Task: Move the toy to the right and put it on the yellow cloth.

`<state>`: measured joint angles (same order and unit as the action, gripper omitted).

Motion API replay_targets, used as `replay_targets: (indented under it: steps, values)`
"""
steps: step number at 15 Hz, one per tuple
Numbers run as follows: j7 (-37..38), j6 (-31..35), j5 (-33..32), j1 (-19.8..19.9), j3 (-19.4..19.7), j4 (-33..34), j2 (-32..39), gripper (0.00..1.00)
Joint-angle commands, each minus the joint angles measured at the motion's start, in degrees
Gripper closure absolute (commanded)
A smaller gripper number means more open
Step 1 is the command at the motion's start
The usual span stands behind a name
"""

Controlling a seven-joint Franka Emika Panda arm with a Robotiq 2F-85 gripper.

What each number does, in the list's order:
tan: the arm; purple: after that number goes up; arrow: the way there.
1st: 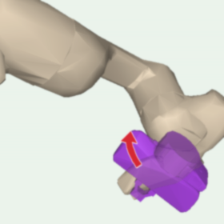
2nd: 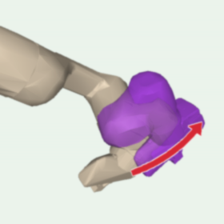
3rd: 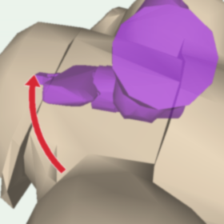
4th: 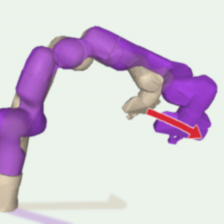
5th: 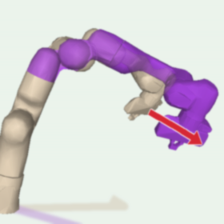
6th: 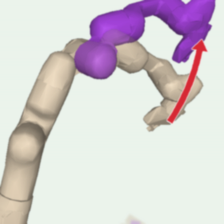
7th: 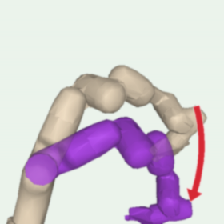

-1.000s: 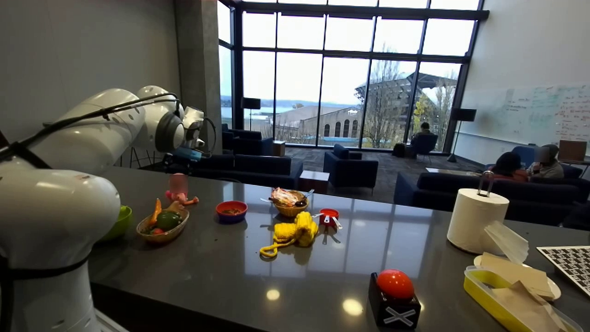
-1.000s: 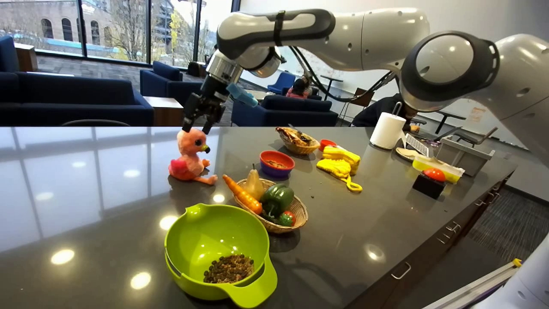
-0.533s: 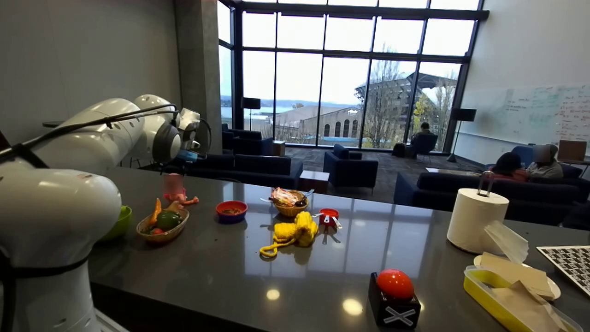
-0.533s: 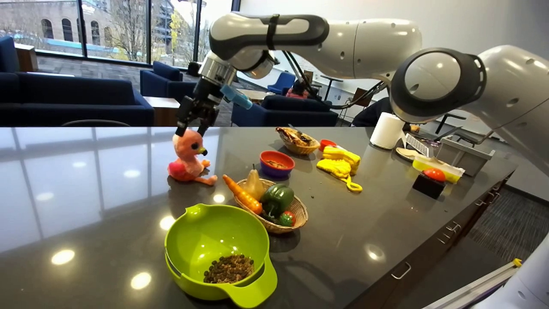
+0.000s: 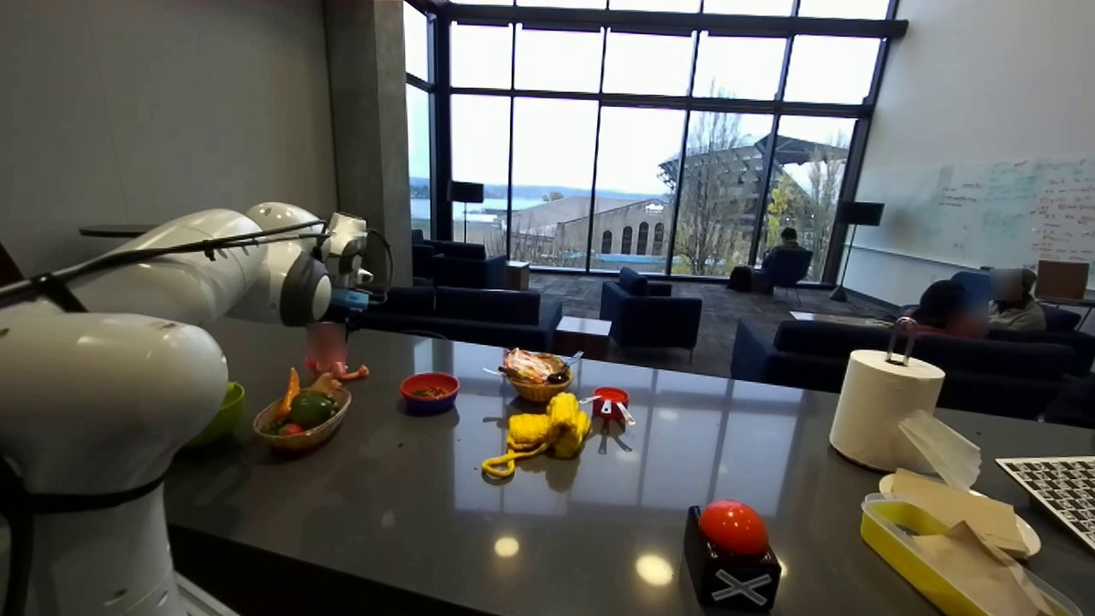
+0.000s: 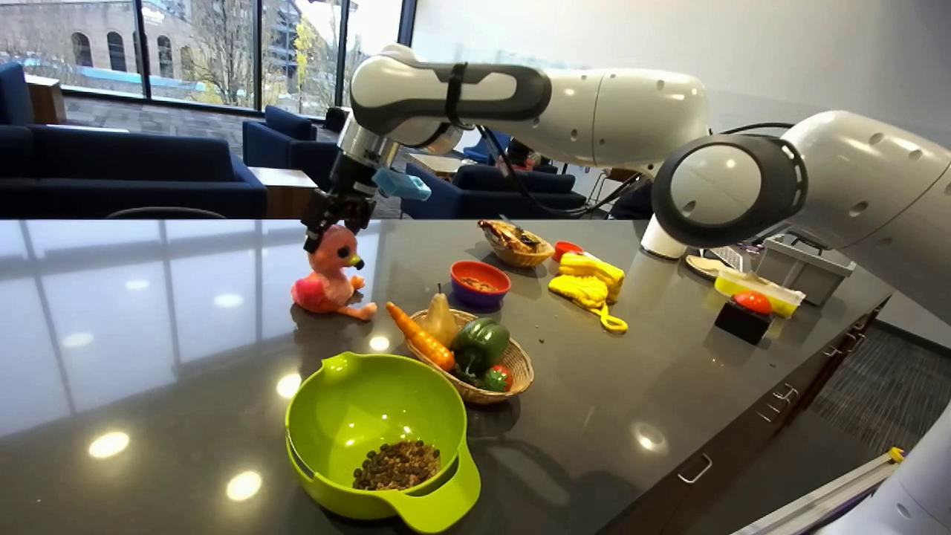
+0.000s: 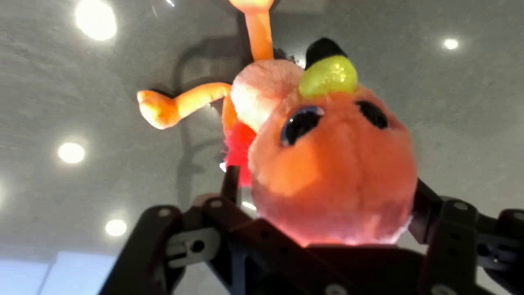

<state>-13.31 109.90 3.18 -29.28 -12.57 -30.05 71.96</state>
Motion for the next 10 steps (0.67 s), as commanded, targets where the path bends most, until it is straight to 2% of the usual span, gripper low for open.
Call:
replay_targets:
  steps: [1, 5, 7, 8, 10]
  values:
    - [1.87, -1.71, -1.54, -1.06, 1.99, 7.27, 3.95, 0.39]
    - [3.51, -3.83, -2.25, -1.02, 3.65, 10.09, 3.72, 0.68]
    - [4.52, -5.24, -2.83, -1.02, 4.75, 11.55, 3.12, 0.70]
    - [5.01, -3.81, -3.09, -0.45, 5.10, 6.46, -0.38, 0.73]
    - [6.18, -5.10, -3.82, -0.44, 6.22, 6.82, -1.69, 0.79]
